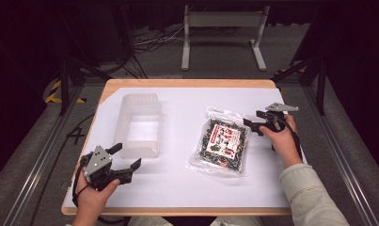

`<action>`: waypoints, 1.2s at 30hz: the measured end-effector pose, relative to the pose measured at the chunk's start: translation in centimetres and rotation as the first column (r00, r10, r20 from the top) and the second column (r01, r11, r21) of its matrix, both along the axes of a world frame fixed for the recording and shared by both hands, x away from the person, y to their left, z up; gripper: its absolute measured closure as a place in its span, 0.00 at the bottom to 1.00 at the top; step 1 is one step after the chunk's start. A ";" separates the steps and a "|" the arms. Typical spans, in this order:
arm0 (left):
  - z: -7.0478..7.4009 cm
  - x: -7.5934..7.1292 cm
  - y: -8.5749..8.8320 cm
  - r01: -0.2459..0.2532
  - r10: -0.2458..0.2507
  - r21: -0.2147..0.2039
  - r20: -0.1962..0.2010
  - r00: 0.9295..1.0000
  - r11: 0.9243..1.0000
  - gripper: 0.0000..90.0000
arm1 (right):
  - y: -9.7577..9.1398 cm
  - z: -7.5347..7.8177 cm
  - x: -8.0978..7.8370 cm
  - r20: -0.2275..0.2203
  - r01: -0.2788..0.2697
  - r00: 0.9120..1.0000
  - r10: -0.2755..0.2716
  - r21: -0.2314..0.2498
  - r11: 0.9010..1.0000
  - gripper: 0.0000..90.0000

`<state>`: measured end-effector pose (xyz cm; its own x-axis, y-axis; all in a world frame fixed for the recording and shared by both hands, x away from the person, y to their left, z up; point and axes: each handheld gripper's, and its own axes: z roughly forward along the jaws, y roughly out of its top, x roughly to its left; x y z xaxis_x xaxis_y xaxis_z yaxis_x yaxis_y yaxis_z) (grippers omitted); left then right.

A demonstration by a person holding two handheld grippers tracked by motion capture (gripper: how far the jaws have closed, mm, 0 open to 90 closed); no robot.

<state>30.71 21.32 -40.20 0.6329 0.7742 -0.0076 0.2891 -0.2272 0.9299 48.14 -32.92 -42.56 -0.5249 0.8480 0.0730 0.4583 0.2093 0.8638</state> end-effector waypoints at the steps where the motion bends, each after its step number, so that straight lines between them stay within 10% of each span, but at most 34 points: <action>1: 0.0 -0.1 0.1 -0.003 0.003 0.006 0.002 1.000 1.000 0.18 | 0.0 -0.1 0.1 -0.006 0.001 1.000 -0.001 0.004 1.000 0.26; 19: -0.2 -0.8 0.5 -0.028 0.028 0.018 0.003 1.000 0.999 0.18 | 0.3 -1.5 1.0 -0.100 -0.016 0.995 0.017 0.012 1.000 0.29; 29: -0.4 -0.7 0.4 -0.030 0.030 0.023 0.001 1.000 0.999 0.18 | 0.7 -1.6 1.1 -0.141 -0.045 0.989 0.042 -0.014 0.999 0.48; 36: -0.4 -0.8 0.4 -0.031 0.031 0.025 -0.001 1.000 0.999 0.18 | 0.1 -1.3 0.8 -0.130 -0.034 0.991 0.031 -0.019 0.999 0.81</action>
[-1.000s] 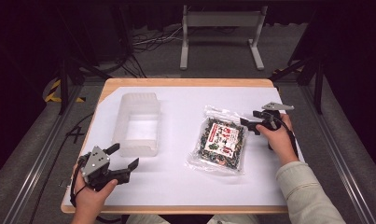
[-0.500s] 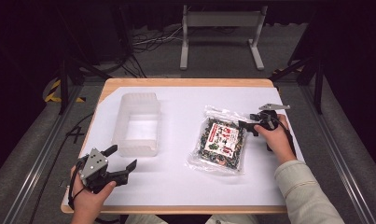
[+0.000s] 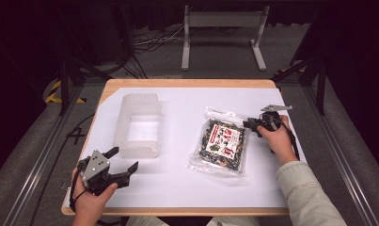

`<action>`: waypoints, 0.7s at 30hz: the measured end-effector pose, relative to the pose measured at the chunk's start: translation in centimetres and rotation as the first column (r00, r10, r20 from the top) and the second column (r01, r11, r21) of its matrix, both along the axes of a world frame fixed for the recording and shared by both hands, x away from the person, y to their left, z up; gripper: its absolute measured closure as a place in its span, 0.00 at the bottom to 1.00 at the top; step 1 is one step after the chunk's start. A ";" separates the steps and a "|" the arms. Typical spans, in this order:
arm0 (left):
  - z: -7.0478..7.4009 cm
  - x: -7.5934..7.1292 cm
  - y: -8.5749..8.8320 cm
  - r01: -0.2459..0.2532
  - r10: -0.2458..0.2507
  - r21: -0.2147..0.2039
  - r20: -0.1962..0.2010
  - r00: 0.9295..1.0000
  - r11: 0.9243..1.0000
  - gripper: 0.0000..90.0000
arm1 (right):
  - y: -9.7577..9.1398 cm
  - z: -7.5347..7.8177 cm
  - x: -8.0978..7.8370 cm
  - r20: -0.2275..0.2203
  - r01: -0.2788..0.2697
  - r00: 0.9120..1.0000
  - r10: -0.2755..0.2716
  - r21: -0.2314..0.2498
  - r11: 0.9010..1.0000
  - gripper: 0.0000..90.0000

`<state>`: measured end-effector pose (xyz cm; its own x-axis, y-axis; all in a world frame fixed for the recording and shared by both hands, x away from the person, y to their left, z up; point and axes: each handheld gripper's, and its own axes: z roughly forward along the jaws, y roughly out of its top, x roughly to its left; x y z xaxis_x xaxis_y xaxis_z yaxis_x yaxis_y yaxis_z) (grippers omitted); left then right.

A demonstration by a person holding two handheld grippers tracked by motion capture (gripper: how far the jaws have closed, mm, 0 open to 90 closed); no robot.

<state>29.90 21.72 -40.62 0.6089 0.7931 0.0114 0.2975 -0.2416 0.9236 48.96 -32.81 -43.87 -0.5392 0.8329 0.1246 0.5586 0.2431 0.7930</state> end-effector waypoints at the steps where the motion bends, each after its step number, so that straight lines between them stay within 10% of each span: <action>1: 0.0 0.0 0.0 -0.001 0.001 -0.002 -0.003 1.000 1.000 0.18 | 0.0 0.1 0.0 0.005 0.004 1.000 -0.004 -0.010 1.000 0.85; 15: 0.1 0.3 -0.2 0.015 -0.016 -0.106 -0.009 1.000 0.994 0.14 | 0.4 1.8 -0.9 0.044 -0.005 0.999 0.007 -0.041 0.999 1.00; 21: 0.5 0.6 -0.4 0.037 -0.038 -0.085 -0.006 0.999 0.996 0.21 | 0.1 3.8 -1.9 0.098 -0.007 0.995 0.007 -0.004 1.000 1.00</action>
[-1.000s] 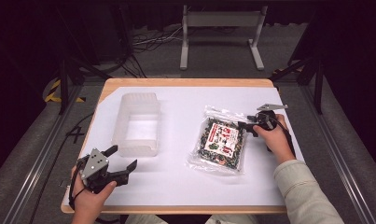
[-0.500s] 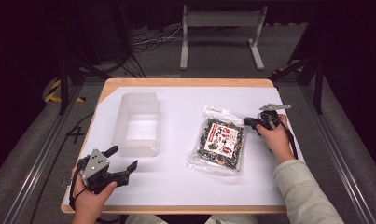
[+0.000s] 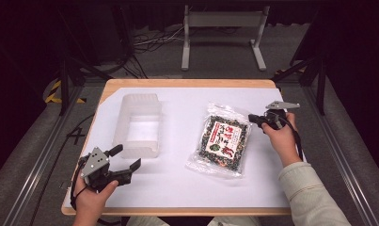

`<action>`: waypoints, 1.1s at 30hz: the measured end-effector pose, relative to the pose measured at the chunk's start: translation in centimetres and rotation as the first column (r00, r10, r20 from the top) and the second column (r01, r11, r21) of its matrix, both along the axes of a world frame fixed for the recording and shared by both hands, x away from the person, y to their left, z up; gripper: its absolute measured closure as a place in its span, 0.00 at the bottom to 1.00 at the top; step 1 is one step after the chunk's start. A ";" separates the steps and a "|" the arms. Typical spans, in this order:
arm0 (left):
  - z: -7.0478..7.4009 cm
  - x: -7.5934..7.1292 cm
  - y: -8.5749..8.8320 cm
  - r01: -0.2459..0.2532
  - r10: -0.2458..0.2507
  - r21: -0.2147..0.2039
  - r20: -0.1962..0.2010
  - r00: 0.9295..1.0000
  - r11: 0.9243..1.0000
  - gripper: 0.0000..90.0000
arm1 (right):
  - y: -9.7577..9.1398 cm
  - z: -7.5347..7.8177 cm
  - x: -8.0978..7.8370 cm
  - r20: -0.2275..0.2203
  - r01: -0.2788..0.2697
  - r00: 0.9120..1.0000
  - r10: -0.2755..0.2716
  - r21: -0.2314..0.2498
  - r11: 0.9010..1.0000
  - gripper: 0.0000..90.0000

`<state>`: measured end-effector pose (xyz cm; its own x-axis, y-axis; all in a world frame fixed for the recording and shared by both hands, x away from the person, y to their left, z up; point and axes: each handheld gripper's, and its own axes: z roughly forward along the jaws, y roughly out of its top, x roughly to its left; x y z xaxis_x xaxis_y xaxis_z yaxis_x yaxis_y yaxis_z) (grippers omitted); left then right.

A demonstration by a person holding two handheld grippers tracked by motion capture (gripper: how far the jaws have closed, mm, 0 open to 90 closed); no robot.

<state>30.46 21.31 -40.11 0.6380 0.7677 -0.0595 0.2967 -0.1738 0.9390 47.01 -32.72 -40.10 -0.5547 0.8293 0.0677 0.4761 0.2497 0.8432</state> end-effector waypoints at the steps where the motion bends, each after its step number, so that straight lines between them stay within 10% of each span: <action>1: 0.2 0.2 -0.1 0.004 -0.004 0.014 -0.001 1.000 1.000 0.22 | -0.1 0.3 -0.2 0.009 -0.001 1.000 0.001 0.011 1.000 1.00; 17: 1.3 1.2 -1.5 0.038 -0.038 0.013 0.009 0.999 0.999 0.17 | 1.2 7.3 -4.3 0.198 -0.085 0.978 0.073 0.052 0.995 1.00; 33: 1.6 1.5 -1.7 0.042 -0.041 -0.016 0.025 0.999 0.999 0.15 | 2.1 12.6 -8.6 0.342 -0.202 0.925 0.167 0.069 0.977 1.00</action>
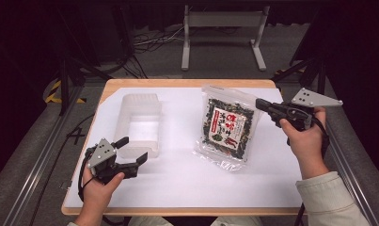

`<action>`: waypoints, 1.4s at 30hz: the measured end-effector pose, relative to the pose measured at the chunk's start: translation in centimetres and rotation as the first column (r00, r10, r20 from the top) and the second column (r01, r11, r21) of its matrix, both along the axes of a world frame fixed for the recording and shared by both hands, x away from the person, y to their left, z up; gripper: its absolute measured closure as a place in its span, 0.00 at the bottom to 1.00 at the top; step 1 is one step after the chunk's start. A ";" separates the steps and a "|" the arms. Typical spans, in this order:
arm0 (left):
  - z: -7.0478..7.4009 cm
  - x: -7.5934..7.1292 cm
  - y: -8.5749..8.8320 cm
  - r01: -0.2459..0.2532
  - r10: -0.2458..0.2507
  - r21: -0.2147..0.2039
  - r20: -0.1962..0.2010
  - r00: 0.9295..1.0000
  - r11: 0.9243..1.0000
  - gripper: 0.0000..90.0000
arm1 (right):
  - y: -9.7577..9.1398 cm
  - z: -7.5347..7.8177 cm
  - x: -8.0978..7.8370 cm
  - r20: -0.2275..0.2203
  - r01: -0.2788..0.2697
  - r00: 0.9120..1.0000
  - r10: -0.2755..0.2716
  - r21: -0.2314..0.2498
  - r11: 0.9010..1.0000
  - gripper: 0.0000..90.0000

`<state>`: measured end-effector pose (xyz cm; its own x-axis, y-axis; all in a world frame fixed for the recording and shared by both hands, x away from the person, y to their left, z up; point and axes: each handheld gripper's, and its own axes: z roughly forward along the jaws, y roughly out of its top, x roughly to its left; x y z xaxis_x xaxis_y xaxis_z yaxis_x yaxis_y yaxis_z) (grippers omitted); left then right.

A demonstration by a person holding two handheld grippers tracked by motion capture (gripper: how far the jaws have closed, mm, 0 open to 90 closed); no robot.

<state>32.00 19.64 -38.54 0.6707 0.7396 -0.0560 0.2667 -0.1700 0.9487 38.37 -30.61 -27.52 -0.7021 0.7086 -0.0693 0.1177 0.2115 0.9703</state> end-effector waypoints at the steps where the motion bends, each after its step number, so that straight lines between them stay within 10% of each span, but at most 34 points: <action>1: 0.0 0.0 0.0 0.000 0.000 0.000 0.000 1.000 1.000 0.14 | 0.1 0.3 -0.3 0.010 -0.009 1.000 0.009 0.001 1.000 1.00; 28: 1.9 0.3 -2.9 0.093 -0.092 -0.026 0.039 0.995 0.995 0.11 | 5.5 4.8 -4.4 0.150 -0.221 0.964 0.218 0.008 0.975 1.00; 42: 3.2 0.8 -5.6 0.189 -0.183 -0.088 0.075 0.980 0.978 0.09 | 7.8 5.4 -5.2 0.174 -0.297 0.941 0.288 0.027 0.954 1.00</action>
